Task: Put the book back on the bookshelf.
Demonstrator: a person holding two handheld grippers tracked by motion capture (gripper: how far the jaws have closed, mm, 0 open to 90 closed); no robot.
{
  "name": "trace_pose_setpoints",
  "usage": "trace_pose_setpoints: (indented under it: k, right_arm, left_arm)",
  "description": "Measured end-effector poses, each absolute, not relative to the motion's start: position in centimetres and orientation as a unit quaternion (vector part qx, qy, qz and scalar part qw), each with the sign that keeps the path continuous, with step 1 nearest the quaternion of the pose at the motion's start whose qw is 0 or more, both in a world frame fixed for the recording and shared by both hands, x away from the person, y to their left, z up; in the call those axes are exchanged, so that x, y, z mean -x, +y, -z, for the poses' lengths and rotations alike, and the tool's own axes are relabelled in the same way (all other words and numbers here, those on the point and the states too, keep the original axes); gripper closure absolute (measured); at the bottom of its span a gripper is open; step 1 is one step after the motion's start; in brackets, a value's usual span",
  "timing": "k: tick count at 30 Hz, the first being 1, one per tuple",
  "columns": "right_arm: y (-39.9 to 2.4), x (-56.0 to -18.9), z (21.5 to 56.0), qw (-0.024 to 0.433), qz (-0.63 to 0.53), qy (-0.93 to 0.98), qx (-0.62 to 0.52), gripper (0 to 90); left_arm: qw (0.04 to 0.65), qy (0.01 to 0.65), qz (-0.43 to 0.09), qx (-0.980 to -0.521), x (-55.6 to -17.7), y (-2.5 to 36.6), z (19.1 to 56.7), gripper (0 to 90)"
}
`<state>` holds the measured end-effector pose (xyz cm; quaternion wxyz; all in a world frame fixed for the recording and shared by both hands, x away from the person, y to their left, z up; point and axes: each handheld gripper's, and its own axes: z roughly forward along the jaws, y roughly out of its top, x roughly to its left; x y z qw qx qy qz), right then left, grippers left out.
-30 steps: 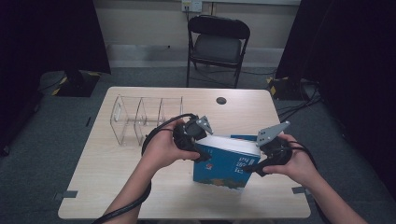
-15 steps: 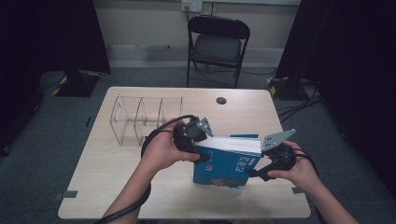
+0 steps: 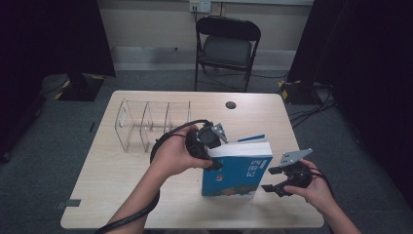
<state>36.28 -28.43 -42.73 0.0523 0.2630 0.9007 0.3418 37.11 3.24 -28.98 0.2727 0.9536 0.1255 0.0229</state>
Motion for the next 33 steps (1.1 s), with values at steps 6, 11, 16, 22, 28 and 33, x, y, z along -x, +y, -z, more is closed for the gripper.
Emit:
trace_pose_setpoints:
  k: [6, 11, 16, 22, 28, 33]
  right_arm:
    - [-29.1, -36.2, 45.0, 0.070, -0.336, 0.897, -0.279, 23.7]
    - [-29.4, -35.9, 46.9, 0.082, -0.322, 0.898, -0.288, 23.0]
    - [-29.4, -35.5, 48.1, 0.110, -0.306, 0.899, -0.295, 22.9]
    - [-29.8, -35.1, 48.8, 0.118, -0.323, 0.887, -0.307, 21.1]
    - [-30.1, -34.7, 49.2, 0.127, -0.345, 0.877, -0.308, 20.9]
    - [-30.3, -34.4, 49.6, 0.137, -0.363, 0.867, -0.312, 20.2]
  left_arm:
    - [0.272, 0.144, -0.025, -0.951, -36.5, 3.3, 29.0, 60.4]
    - [0.265, 0.152, -0.026, -0.952, -36.6, 3.1, 28.9, 59.3]
    - [0.239, 0.153, -0.040, -0.958, -36.7, 2.6, 28.8, 57.5]
    - [0.244, 0.152, -0.040, -0.957, -37.1, 2.3, 29.1, 55.8]
    - [0.241, 0.147, -0.030, -0.959, -37.5, 1.5, 29.6, 53.9]
    - [0.246, 0.156, -0.028, -0.956, -37.8, 1.4, 29.9, 52.7]
